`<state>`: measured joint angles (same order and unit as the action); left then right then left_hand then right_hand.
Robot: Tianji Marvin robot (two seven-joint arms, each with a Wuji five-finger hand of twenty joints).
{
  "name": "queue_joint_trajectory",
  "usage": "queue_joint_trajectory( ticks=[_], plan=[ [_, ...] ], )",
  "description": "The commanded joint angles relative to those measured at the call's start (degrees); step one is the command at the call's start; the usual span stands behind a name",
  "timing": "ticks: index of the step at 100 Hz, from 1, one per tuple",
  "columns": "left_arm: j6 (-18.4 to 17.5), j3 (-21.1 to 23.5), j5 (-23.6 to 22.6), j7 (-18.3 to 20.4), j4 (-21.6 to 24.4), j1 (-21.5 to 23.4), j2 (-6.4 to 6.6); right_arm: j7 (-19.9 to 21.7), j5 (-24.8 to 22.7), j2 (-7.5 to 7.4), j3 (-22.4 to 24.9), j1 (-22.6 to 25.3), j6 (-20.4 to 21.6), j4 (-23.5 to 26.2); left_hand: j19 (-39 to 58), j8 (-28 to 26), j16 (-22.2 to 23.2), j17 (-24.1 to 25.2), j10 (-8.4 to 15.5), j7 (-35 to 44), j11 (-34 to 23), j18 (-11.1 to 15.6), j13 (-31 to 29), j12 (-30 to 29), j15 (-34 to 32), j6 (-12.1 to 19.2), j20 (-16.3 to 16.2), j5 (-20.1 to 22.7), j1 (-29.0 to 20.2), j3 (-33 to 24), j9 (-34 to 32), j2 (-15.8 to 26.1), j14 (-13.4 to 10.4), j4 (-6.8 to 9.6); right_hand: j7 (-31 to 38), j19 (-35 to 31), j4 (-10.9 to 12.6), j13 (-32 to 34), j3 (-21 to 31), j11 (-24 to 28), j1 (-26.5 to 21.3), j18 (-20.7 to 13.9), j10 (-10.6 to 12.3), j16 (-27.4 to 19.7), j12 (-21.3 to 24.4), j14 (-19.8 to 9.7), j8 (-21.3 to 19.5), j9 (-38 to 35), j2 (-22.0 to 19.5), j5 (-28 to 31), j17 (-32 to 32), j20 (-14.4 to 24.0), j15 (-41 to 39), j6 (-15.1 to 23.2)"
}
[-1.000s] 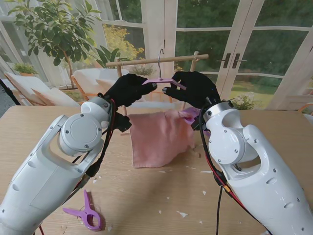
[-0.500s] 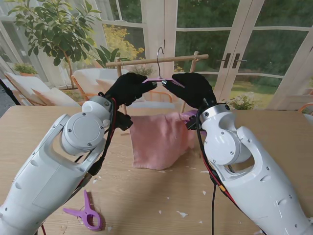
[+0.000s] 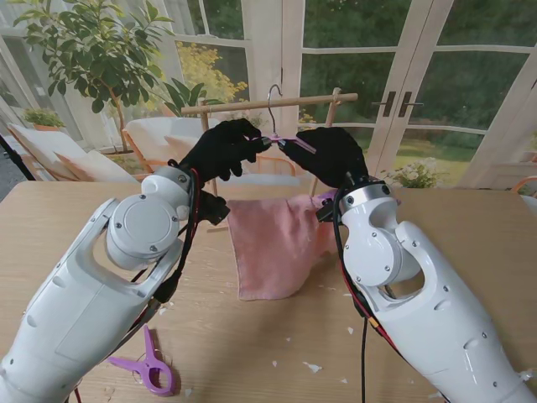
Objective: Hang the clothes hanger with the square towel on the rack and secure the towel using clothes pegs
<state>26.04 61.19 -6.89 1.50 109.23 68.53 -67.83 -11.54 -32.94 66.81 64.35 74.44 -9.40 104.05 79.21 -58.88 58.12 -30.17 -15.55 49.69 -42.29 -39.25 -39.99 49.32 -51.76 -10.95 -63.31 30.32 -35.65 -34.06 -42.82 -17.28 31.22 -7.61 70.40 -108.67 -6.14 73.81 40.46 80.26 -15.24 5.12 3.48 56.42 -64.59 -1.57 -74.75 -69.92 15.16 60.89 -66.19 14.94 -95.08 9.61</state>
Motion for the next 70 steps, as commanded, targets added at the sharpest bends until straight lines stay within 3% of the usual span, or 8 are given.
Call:
queue_joint_trajectory(
  ticks=[1,9,23,30,45,49,52,70],
  plan=[
    [0.29,0.15,0.2,0.49,0.62,0.43,-0.36,0.01,0.32,0.79,-0.14,0.2,-0.45,0.42,-7.63,7.81,-4.06,7.76,-1.19,-6.59,6.96,-0.74,4.84,-5.77,6.63,-2.06,0.17,-2.68,3.54,-2.65,4.11,2.1,0.87,1.55,1.56,-11.31,6.25,1.38,5.88,3.67,-0.92,-6.57,-1.68,3.34,-1.45,-1.8,-1.77,-3.07,-5.12,5.53,-4.96,43.11,-9.45,3.21],
    [0.38,0.33,0.48,0.36,0.81,0.66,-0.4,-0.63,0.63,0.98,-0.13,0.38,-0.93,0.5,-17.84,18.39,-9.46,14.96,-0.56,-14.45,15.11,-0.74,9.9,-14.26,14.72,-2.97,7.73,-4.49,4.13,-2.54,8.39,2.36,-0.89,1.67,1.62,-11.3,6.59,1.36,6.33,3.61,-0.78,-7.15,-1.75,5.31,-1.6,-2.13,-1.82,-3.81,-5.01,5.98,-5.12,46.37,-9.74,3.11],
    [0.76,0.74,0.79,0.08,1.27,1.04,-0.46,-2.21,1.02,1.39,-0.12,0.7,-1.76,0.5,-28.94,31.62,-18.2,25.62,0.58,-23.95,23.81,-0.74,17.81,-24.92,27.31,-1.9,25.25,-7.87,4.98,-2.03,15.72,2.58,-4.6,1.71,1.71,-11.31,6.81,1.35,6.72,3.57,-0.71,-7.64,-1.82,7.07,-1.67,-2.47,-1.8,-4.72,-4.74,6.52,-5.23,49.17,-10.03,2.82],
    [0.87,1.14,0.77,-0.03,1.55,1.3,-0.44,-3.12,1.27,1.65,-0.11,0.88,-2.47,0.55,-34.28,34.02,-20.65,28.86,0.94,-26.82,26.34,1.76,20.89,-26.92,31.57,-1.45,29.07,-9.18,5.45,-1.59,18.97,2.77,-6.28,1.7,1.74,-11.31,6.95,1.34,7.12,3.56,-0.82,-7.69,-2.06,7.86,-1.68,-2.5,-1.73,-5.28,-4.51,6.93,-5.25,50.41,-10.16,2.54],
    [1.17,3.05,0.17,0.45,2.53,2.28,-0.02,-4.35,1.41,1.9,0.64,1.63,-3.38,0.85,-46.25,38.05,-23.79,32.35,1.32,-31.28,28.92,6.27,24.98,-29.77,37.61,0.0,30.16,-8.35,5.93,-1.09,21.77,2.95,-8.92,1.73,1.76,-11.31,7.1,1.35,7.59,3.47,-0.85,-7.79,-2.2,8.86,-1.68,-2.52,-1.63,-5.87,-4.16,7.41,-5.3,51.91,-10.17,2.24],
    [1.12,3.87,-0.33,1.04,2.94,2.78,0.28,-4.5,1.45,1.93,0.96,1.94,-3.86,1.1,-48.93,38.51,-23.76,32.39,1.51,-31.83,28.71,6.68,25.27,-29.8,38.52,-0.01,28.79,-8.23,5.81,-1.17,21.82,2.79,-9.24,1.8,1.73,-11.31,7.13,1.36,7.68,3.46,-0.9,-7.77,-2.21,8.97,-1.68,-2.51,-1.61,-5.97,-4.1,7.46,-5.3,52.04,-10.16,2.15],
    [1.18,4.53,-0.89,1.68,3.33,3.23,0.58,-4.53,1.52,1.94,1.25,2.17,-4.13,1.3,-52.55,38.35,-23.01,31.99,1.5,-31.8,28.48,6.92,25.38,-29.27,39.19,-0.36,24.72,-8.3,5.16,-1.06,21.87,2.61,-9.37,1.94,1.72,-11.31,7.13,1.36,7.71,3.44,-0.9,-7.74,-2.24,9.08,-1.67,-2.47,-1.59,-6.04,-3.96,7.52,-5.3,52.16,-10.17,2.09],
    [1.66,9.88,-7.15,9.17,7.18,8.41,3.58,-3.81,1.47,1.59,3.81,3.69,-4.56,2.92,-63.42,38.1,-23.1,29.78,1.42,-32.1,28.63,7.54,26.01,-29.01,42.14,-0.66,18.97,-7.58,2.91,-0.76,21.42,1.52,-10.16,2.66,1.63,-11.31,7.16,1.37,7.87,3.38,-1.06,-7.67,-2.45,9.49,-1.68,-2.4,-1.5,-6.23,-3.83,7.75,-5.3,52.57,-10.12,1.9]
  ],
)
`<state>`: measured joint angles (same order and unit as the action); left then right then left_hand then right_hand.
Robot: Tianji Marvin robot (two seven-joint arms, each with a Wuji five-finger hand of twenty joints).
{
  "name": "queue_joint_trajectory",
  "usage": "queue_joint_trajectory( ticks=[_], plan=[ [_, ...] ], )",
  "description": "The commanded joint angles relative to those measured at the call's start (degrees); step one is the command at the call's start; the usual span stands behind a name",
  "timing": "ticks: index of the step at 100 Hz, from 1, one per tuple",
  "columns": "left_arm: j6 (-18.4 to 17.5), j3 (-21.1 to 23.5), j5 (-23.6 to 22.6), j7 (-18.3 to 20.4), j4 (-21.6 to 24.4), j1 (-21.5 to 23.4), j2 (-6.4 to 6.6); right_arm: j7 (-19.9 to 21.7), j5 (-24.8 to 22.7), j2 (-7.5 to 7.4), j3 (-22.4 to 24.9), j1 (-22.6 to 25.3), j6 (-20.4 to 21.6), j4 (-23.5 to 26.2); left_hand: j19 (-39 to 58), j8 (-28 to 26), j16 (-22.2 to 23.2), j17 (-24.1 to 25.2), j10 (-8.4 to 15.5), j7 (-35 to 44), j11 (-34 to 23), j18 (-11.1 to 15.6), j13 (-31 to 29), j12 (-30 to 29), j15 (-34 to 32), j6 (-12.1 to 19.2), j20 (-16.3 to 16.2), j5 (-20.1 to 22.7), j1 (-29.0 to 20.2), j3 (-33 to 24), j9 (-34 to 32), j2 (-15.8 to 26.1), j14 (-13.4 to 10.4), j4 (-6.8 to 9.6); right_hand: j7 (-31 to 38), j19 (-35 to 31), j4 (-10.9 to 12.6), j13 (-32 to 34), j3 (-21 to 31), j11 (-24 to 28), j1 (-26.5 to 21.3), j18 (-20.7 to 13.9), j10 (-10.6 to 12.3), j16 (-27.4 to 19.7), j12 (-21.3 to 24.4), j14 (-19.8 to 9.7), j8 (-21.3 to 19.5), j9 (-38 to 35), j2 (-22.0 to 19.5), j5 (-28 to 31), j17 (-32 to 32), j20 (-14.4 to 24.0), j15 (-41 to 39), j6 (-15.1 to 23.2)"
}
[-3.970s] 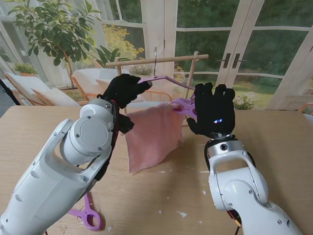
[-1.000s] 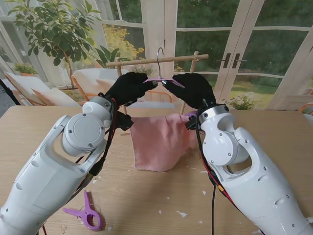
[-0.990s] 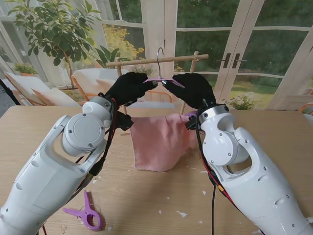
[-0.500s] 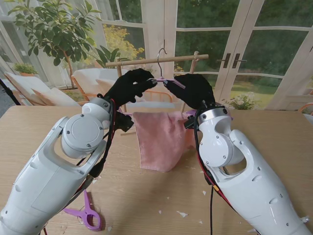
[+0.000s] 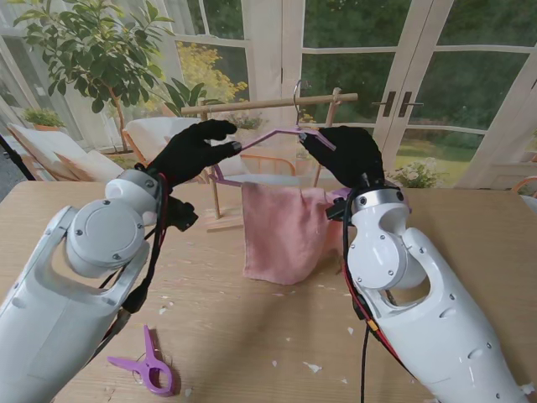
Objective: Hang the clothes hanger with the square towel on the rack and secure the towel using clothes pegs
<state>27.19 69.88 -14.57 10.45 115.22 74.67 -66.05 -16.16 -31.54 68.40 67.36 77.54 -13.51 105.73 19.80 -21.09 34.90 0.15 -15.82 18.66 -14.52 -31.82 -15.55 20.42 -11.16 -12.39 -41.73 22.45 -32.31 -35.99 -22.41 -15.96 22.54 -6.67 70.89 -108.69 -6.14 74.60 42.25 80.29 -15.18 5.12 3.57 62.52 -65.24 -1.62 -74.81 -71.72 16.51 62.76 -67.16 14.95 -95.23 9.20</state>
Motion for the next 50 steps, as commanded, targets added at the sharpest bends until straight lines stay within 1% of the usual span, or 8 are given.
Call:
queue_joint_trajectory(
  ticks=[1,13,19,27,31,41,50],
  plan=[
    [0.54,1.54,0.26,0.58,1.41,2.62,1.95,0.9,0.08,-0.03,0.94,0.67,-0.49,1.35,-4.19,0.29,0.12,-0.49,1.72,-1.02,0.86,0.17,1.66,-0.11,1.61,0.75,-2.73,0.44,-0.48,1.16,1.06,0.14,-1.47,1.73,1.13,-11.29,7.15,0.58,6.07,3.35,-1.09,-7.67,-2.54,3.4,-1.03,-2.34,-1.44,-4.44,-5.16,5.88,-4.33,52.57,-9.97,2.32],
    [0.03,5.65,-3.32,3.72,3.74,7.18,3.26,1.89,-0.33,-0.37,2.69,1.53,-0.95,2.71,-4.67,0.31,0.16,-0.24,1.4,-1.08,0.75,0.26,1.39,0.01,2.02,0.47,-3.86,0.99,-1.11,1.0,0.78,-0.04,-1.31,1.83,1.08,-11.29,7.16,0.59,6.08,3.31,-1.16,-7.7,-2.56,3.58,-1.02,-2.41,-1.42,-4.56,-5.12,5.93,-4.35,52.74,-9.93,2.26],
    [-1.31,7.91,-5.1,5.27,4.63,9.69,3.84,2.25,-0.63,-0.5,3.5,1.83,-1.17,3.23,-4.87,0.39,0.2,-0.23,1.42,-1.32,0.79,0.29,1.16,0.02,2.38,0.48,-4.36,1.01,-1.13,1.03,0.62,-0.11,-1.31,1.84,1.06,-11.29,7.17,0.6,6.08,3.3,-1.19,-7.74,-2.57,3.66,-1.03,-2.45,-1.42,-4.56,-5.13,5.95,-4.35,52.8,-9.92,2.25],
    [-4.34,10.71,-6.45,6.62,5.33,13.08,4.33,2.88,-0.78,-0.67,4.49,2.0,-1.59,3.67,-5.04,0.37,0.32,-0.49,1.27,-1.31,0.61,0.15,0.72,0.13,2.68,0.38,-4.87,1.54,-1.35,0.88,0.04,-0.35,-1.13,1.88,1.01,-11.29,7.18,0.61,6.04,3.29,-1.2,-7.79,-2.57,3.76,-1.04,-2.5,-1.41,-4.57,-5.14,6.0,-4.36,52.86,-9.9,2.3],
    [-5.95,12.04,-6.97,7.54,5.59,14.69,4.6,3.25,-0.78,-0.76,4.96,2.08,-1.86,3.84,-5.18,0.4,0.34,-0.51,1.68,-1.49,0.6,0.5,0.84,0.18,3.0,0.54,-5.11,1.33,-1.32,0.89,0.04,-0.16,-1.41,1.87,0.95,-11.29,7.19,0.61,6.0,3.28,-1.23,-7.83,-2.57,3.83,-1.04,-2.51,-1.42,-4.61,-5.16,5.99,-4.37,52.89,-9.87,2.43],
    [-11.03,14.88,-8.75,8.93,5.31,18.54,5.07,3.84,-0.71,-0.9,6.16,2.48,-2.39,4.2,-5.22,0.22,0.53,-1.0,1.88,-1.26,0.18,0.64,0.34,0.45,3.24,0.68,-5.66,1.83,-1.34,0.87,-0.66,-0.32,-1.51,1.88,0.93,-11.29,7.22,0.62,5.96,3.26,-1.27,-7.88,-2.57,3.92,-1.05,-2.54,-1.45,-4.62,-5.11,6.05,-4.37,52.93,-9.84,2.34],
    [-13.64,16.81,-9.23,10.42,5.05,21.66,5.46,4.07,-0.43,-0.95,7.16,2.95,-2.62,4.43,-5.39,0.13,0.65,-0.87,2.23,-1.38,0.14,1.49,0.59,0.61,3.57,0.77,-6.11,1.32,-1.36,0.92,-0.2,0.03,-1.84,1.89,0.91,-11.29,7.24,0.62,5.97,3.26,-1.34,-7.9,-2.64,3.99,-1.05,-2.49,-1.48,-4.68,-5.02,6.05,-4.37,52.95,-9.84,2.31]
  ],
)
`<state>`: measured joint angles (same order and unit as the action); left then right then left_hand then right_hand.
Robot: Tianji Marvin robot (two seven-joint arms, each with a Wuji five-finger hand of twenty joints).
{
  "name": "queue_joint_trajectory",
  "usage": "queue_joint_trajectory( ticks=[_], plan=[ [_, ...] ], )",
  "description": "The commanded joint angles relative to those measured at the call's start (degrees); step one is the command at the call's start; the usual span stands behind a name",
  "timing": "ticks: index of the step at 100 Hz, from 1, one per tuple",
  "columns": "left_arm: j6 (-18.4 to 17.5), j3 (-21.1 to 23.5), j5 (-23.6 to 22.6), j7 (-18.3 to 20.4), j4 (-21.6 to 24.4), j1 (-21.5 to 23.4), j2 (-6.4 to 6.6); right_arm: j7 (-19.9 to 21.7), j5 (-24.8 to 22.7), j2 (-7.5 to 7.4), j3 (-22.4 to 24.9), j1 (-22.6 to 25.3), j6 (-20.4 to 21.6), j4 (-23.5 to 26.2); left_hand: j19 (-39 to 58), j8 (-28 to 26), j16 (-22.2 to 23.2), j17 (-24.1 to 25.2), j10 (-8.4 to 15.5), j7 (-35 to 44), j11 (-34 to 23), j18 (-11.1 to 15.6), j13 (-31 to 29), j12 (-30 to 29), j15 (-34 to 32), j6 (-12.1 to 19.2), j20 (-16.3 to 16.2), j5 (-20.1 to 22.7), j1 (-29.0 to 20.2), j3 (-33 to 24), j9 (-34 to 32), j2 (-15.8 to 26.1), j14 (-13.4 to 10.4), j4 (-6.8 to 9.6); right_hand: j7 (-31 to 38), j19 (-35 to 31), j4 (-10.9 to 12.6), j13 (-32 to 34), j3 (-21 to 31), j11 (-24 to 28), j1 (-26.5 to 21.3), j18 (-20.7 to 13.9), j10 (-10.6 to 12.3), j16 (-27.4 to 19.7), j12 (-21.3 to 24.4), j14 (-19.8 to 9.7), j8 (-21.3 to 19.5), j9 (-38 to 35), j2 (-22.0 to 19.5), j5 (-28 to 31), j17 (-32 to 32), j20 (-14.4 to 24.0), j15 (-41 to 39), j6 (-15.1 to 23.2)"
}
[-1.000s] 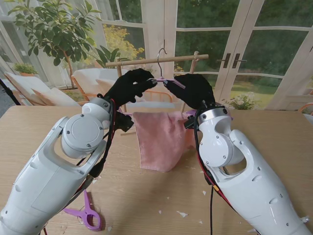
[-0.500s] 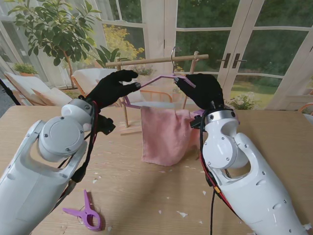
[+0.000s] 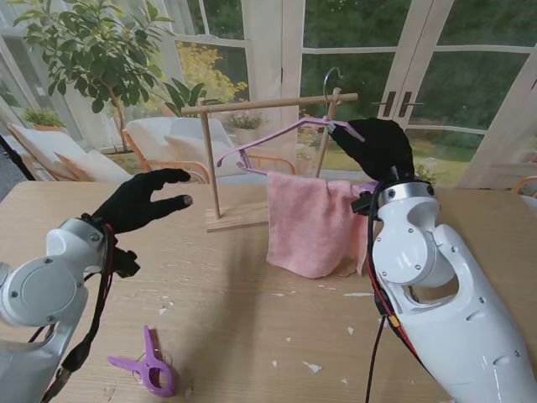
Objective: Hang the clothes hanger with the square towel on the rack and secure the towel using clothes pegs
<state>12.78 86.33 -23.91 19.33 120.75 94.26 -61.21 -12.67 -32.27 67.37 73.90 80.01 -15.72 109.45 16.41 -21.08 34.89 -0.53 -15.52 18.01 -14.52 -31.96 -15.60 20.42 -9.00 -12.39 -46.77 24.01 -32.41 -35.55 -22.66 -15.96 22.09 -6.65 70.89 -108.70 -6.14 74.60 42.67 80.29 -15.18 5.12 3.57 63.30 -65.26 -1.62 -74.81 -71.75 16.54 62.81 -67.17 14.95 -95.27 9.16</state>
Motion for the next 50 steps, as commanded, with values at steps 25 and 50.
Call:
queue_joint_trajectory(
  ticks=[25,50],
  plan=[
    [-6.59,4.55,-4.62,2.83,0.14,12.33,1.1,1.14,1.08,0.02,2.03,1.02,-1.18,1.2,-2.27,-0.34,1.15,0.17,2.01,-0.27,-0.38,2.17,0.92,1.01,1.59,0.86,-2.24,-0.22,-1.18,1.37,0.48,0.96,-1.58,2.02,0.81,-11.27,7.25,0.62,5.51,3.23,-1.39,-7.87,-2.74,3.35,-1.05,-2.37,-1.53,-4.69,-5.03,6.09,-4.36,52.99,-9.79,2.19],
    [-19.65,11.67,-14.13,3.73,0.82,24.51,1.5,1.21,1.44,0.08,2.27,1.18,-1.96,2.05,-2.51,-0.78,1.1,-0.6,3.88,-0.15,-0.49,3.03,1.51,0.97,1.79,2.53,-2.78,-1.68,-0.21,3.79,1.35,2.47,-3.24,2.4,0.73,-11.27,7.28,0.63,5.46,3.21,-1.47,-7.81,-2.7,3.48,-1.09,-2.42,-1.61,-4.75,-5.02,6.16,-4.35,53.03,-9.77,2.22]
  ],
)
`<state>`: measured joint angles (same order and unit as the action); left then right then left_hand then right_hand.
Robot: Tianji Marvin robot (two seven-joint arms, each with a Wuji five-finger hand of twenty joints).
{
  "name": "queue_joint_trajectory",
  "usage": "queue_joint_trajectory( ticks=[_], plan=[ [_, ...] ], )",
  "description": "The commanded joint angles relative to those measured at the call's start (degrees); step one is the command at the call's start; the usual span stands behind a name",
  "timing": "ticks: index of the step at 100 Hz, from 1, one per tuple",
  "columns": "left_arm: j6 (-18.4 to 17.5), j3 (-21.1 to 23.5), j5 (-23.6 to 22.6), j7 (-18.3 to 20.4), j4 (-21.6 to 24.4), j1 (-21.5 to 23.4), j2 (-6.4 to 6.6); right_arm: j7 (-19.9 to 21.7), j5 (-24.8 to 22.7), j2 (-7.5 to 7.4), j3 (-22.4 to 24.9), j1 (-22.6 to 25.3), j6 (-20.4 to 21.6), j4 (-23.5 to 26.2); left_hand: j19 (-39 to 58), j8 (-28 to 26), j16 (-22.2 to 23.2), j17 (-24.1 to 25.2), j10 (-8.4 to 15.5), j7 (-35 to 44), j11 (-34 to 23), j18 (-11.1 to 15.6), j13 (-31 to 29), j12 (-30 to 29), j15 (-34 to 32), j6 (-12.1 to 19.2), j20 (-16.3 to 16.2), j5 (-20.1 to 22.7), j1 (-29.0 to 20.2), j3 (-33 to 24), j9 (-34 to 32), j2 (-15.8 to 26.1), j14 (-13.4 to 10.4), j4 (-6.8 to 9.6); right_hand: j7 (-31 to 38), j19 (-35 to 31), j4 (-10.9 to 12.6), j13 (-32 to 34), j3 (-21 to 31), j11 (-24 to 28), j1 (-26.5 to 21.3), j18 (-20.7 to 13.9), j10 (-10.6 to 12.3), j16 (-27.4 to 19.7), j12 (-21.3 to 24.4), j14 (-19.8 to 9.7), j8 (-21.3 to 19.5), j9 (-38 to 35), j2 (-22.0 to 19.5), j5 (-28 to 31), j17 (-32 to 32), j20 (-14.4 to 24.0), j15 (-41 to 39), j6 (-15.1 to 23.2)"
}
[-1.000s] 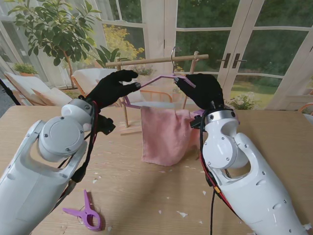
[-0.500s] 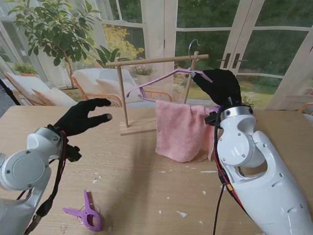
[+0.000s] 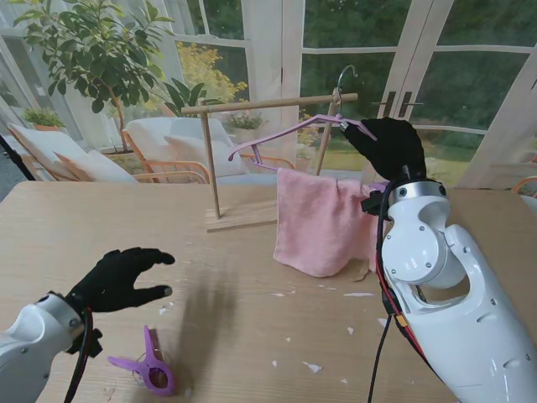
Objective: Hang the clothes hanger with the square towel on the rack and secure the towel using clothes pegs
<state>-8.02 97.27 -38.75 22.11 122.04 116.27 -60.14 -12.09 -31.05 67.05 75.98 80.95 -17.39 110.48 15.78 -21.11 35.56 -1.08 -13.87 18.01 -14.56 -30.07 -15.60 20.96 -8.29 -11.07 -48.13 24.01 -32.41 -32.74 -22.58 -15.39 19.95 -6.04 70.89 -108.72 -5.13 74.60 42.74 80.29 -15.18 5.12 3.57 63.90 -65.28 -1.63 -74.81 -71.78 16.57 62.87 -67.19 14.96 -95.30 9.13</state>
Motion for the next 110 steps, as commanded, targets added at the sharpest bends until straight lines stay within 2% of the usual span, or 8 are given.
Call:
queue_joint_trajectory(
  ticks=[1,27,44,58,81,97,102,110],
  plan=[
    [0.82,1.01,0.51,0.99,-0.5,2.9,0.43,0.62,0.25,0.42,0.19,0.23,-0.32,1.05,-1.93,-0.76,0.39,0.0,2.37,-0.18,-0.44,1.28,1.67,0.42,1.11,1.27,-1.41,-1.79,-0.24,1.08,1.37,1.92,-1.17,1.82,0.73,-11.25,6.26,0.63,5.37,3.2,-1.47,-7.8,-2.7,2.89,-1.08,-2.42,-1.61,-4.72,-5.05,6.09,-4.33,53.03,-9.74,2.25],
    [-8.07,7.29,-2.78,2.72,-2.08,10.42,0.75,0.61,0.46,0.49,0.04,0.14,-0.98,2.05,-3.0,-0.53,-0.9,1.37,4.71,-1.47,0.15,3.51,4.63,-0.03,1.51,3.38,-1.05,-4.98,-0.27,3.26,4.35,2.98,-3.63,2.14,0.63,-11.25,6.29,0.63,5.42,3.2,-1.5,-7.75,-2.74,3.01,-1.13,-2.38,-1.69,-4.84,-4.98,6.22,-4.33,53.15,-9.76,2.15],
    [-8.86,8.02,-7.97,-1.18,-2.36,14.14,0.01,0.53,0.61,0.55,-0.14,-0.14,-1.17,2.15,-3.42,0.19,-1.66,1.83,4.25,-2.75,0.42,3.61,4.96,-0.49,1.09,2.51,-0.69,-4.93,-0.45,5.01,4.62,3.25,-3.77,2.6,0.58,-11.25,6.31,0.62,5.42,3.19,-1.51,-7.79,-2.71,3.08,-1.16,-2.4,-1.78,-4.92,-4.99,6.24,-4.34,53.19,-9.77,2.18],
    [-10.68,8.25,-12.34,-2.81,-3.08,15.37,-0.11,0.55,0.69,0.57,-0.39,-0.15,-1.28,2.2,-3.34,0.58,-1.9,1.5,4.88,-3.73,0.92,4.03,5.66,-0.84,1.07,3.27,-0.58,-6.57,-0.05,5.8,6.05,3.31,-4.46,2.67,0.56,-11.25,6.34,0.62,5.46,3.19,-1.49,-7.76,-2.75,3.16,-1.18,-2.35,-1.86,-5.0,-4.98,6.36,-4.33,53.24,-9.79,2.13],
    [-16.29,9.53,-22.29,-6.13,-6.26,14.69,0.13,0.48,0.69,0.61,-0.69,-0.39,-1.43,2.35,-3.68,1.32,-2.99,1.97,8.42,-6.76,1.07,6.62,8.98,-1.11,0.89,5.82,0.41,-13.12,2.4,5.87,11.83,1.42,-7.35,2.84,0.51,-11.25,6.37,0.62,5.49,3.19,-1.54,-7.66,-2.75,3.24,-1.21,-2.36,-1.93,-5.09,-5.06,6.4,-4.32,53.36,-9.81,2.14],
    [-18.97,9.48,-23.54,-5.28,-9.12,12.56,0.71,0.61,0.62,0.59,-0.86,-0.6,-1.5,2.32,-3.54,2.93,-4.15,3.49,9.61,-11.2,5.53,8.53,11.62,-2.8,0.93,7.54,1.86,-16.18,7.17,0.25,13.07,-2.56,-8.85,1.02,0.5,-11.25,6.4,0.62,5.49,3.18,-1.55,-7.65,-2.7,3.3,-1.23,-2.38,-1.97,-5.13,-5.07,6.42,-4.32,53.44,-9.82,2.13],
    [-19.78,9.26,-24.21,-5.58,-10.16,11.75,0.84,0.67,0.64,0.59,-0.94,-0.61,-1.6,2.34,-3.56,6.03,-4.37,3.77,9.81,-17.52,8.12,9.1,12.38,-3.15,1.02,8.75,2.32,-16.39,8.38,-1.58,13.99,-4.03,-9.1,-0.24,0.51,-11.25,6.42,0.62,5.5,3.19,-1.56,-7.65,-2.65,3.33,-1.24,-2.36,-1.99,-5.17,-5.1,6.42,-4.32,53.47,-9.83,2.12],
    [-20.57,8.68,-25.09,-6.58,-11.67,10.5,1.0,0.67,0.64,0.6,-1.1,-0.65,-1.75,2.31,-3.47,9.29,-4.46,3.93,10.18,-19.69,9.74,9.58,12.99,-2.09,0.99,9.11,2.64,-16.35,10.13,-4.51,14.8,-5.91,-9.38,-1.42,0.54,-11.25,6.45,0.62,5.51,3.2,-1.58,-7.65,-2.63,3.37,-1.24,-2.37,-2.01,-5.22,-5.07,6.45,-4.32,53.5,-9.84,2.06]
  ],
)
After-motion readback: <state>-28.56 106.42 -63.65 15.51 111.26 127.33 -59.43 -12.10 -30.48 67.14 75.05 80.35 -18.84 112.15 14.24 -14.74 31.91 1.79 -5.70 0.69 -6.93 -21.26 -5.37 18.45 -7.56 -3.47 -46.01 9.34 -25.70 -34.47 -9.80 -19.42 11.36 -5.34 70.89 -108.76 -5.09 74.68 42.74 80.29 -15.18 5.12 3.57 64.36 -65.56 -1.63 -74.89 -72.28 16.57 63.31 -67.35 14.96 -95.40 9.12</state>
